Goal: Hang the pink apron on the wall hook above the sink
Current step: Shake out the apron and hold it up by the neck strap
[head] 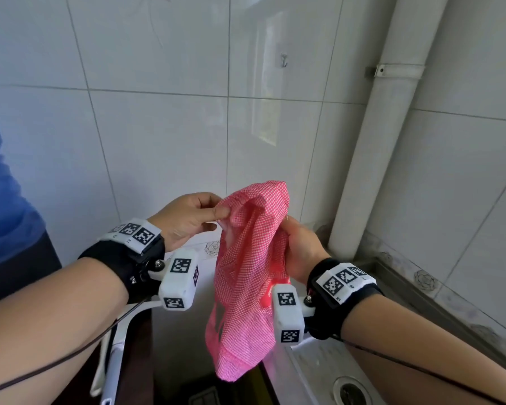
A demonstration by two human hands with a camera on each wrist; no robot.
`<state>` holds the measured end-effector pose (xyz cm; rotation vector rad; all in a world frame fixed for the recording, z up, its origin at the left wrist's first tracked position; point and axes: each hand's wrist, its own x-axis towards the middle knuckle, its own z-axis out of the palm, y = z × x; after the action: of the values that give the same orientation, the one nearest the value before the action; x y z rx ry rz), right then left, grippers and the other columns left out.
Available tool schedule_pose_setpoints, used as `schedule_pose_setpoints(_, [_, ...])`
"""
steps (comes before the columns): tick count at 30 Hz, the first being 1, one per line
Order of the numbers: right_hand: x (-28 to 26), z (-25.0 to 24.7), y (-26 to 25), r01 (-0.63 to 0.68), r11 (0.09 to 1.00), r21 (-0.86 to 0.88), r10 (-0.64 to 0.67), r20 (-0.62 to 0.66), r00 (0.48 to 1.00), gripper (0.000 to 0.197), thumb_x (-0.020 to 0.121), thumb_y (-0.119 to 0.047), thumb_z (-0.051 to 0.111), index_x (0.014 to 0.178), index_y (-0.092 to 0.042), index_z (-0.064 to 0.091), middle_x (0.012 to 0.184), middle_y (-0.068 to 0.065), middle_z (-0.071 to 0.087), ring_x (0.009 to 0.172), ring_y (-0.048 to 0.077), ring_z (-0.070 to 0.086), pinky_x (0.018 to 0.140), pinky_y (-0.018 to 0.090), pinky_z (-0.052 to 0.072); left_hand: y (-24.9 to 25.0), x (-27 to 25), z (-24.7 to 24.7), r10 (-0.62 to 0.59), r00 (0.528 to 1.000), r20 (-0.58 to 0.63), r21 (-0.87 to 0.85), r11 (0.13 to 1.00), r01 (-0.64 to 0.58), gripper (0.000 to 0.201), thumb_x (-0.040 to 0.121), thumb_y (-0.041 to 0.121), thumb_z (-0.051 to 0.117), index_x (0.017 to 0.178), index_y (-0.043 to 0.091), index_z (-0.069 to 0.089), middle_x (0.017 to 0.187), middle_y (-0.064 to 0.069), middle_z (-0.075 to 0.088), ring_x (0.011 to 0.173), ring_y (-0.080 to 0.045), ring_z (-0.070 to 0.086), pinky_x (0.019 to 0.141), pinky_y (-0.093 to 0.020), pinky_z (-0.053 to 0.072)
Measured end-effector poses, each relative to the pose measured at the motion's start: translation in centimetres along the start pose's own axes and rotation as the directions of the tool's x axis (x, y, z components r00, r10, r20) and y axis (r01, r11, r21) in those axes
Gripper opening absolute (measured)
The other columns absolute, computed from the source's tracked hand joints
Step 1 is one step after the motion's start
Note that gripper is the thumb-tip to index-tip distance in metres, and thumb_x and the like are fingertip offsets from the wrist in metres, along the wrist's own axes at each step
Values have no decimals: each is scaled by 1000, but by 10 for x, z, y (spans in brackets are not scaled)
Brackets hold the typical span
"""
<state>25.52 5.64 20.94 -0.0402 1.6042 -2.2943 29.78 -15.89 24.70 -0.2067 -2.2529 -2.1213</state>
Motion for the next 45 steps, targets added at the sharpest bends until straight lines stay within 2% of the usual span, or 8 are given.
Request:
schedule_pose_setpoints(4, [1, -8, 4, -19, 1000, 20, 19, -14, 1000, 26, 93, -30, 46, 100, -9, 60, 100, 18, 62, 86, 30, 58, 94, 47, 43, 15, 0, 3, 83, 982, -169, 19, 997, -81, 15, 90, 23, 61, 76, 20, 63, 65, 5, 66, 62, -12, 62, 63, -26, 48])
schedule_pose_setpoints(11, [1, -22, 0, 62, 997, -48, -69, -162, 984, 26, 94, -31, 50, 89, -12, 66, 99, 15, 69, 89, 32, 65, 94, 48, 50, 27, 8, -23, 286, 819, -497, 202, 956, -211, 13, 82, 42, 67, 73, 33, 70, 63, 15, 65, 70, -17, 58, 76, -40, 49])
schedule_pose_setpoints(23, [0, -38, -18, 163, 983, -79, -181, -335, 925, 35, 94, -38, 45, 71, -25, 67, 96, 2, 65, 109, 31, 59, 103, 52, 43, 45, 3, -31, 144, 961, -235, 679, 732, 56, 46, 70, 28, 84, 107, 20, 58, 96, -6, 66, 72, -20, 59, 61, -27, 46])
schedule_pose_setpoints(30, [2, -37, -21, 213, 975, -63, -221, -363, 905, 36, 93, -33, 50, 116, -9, 63, 121, 11, 63, 106, 28, 60, 102, 52, 45, 45, 4, -28, 297, 859, -416, 730, 673, 121, 22, 86, 4, 50, 98, 12, 67, 97, -9, 68, 79, -24, 60, 62, -29, 44])
schedule_pose_setpoints(33, [4, -39, -14, 138, 990, 9, -125, -380, 916, 27, 86, -35, 54, 93, -15, 70, 112, 11, 70, 104, 30, 64, 98, 48, 48, 51, 5, -27, 287, 827, -484, 682, 716, 151, 30, 95, 14, 37, 100, 2, 65, 98, -19, 65, 81, -28, 54, 70, -35, 42])
schedule_pose_setpoints(37, [-6, -29, -3, -37, 995, 98, 49, -133, 990, 23, 92, -26, 53, 85, -9, 67, 83, 10, 71, 76, 26, 66, 81, 40, 53, 60, 6, -25, 222, 811, -542, 561, 814, 153, 42, 95, 27, 28, 96, -1, 60, 99, -20, 64, 90, -34, 58, 83, -39, 45])
schedule_pose_setpoints(40, [-19, -17, 8, -149, 963, -225, 207, 266, 941, 30, 93, -27, 53, 104, -2, 64, 103, 14, 69, 83, 23, 65, 87, 39, 51, 67, 5, -14, 129, 833, -538, 394, 912, 113, 39, 91, 32, 28, 88, 8, 59, 92, -19, 65, 94, -37, 63, 84, -50, 54])
schedule_pose_setpoints(45, [-29, -2, -2, -44, 777, -628, 344, 364, 866, 32, 93, -47, 50, 93, -20, 65, 92, -1, 67, 84, 15, 63, 82, 36, 44, 76, 7, 7, 132, 888, -442, 258, 966, -15, 37, 96, 15, 33, 112, 7, 65, 93, -7, 67, 85, -21, 64, 71, -23, 55])
